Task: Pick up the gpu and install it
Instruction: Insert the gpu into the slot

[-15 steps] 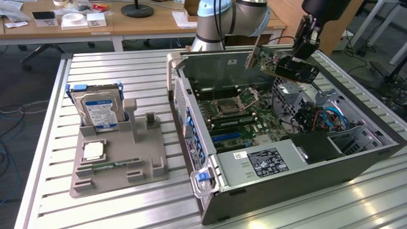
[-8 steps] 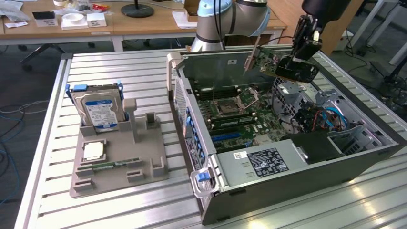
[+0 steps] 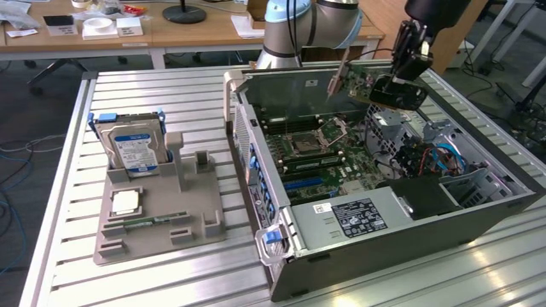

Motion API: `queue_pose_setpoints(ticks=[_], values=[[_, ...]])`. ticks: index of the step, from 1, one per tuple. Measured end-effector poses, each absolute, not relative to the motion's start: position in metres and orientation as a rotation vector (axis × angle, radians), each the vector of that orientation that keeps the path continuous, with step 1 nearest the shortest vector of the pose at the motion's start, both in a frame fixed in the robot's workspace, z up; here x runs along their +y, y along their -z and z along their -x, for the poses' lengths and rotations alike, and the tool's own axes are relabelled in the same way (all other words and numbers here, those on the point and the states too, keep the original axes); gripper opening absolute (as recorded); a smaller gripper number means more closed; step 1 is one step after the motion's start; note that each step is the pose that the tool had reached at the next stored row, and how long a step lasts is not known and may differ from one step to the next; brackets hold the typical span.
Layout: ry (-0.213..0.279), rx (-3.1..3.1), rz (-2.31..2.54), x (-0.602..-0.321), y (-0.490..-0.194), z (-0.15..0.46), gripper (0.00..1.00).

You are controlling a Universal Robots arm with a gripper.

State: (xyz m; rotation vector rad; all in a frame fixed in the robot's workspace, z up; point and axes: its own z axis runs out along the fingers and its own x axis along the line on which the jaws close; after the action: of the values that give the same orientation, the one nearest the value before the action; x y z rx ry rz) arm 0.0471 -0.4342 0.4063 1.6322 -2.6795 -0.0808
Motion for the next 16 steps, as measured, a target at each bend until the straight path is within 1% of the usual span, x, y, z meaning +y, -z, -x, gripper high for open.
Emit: queue_pose_setpoints(ticks=[16], values=[[0.079,-2.431,-1.972,-0.4342,-0.4056,-0.0471,0.27]])
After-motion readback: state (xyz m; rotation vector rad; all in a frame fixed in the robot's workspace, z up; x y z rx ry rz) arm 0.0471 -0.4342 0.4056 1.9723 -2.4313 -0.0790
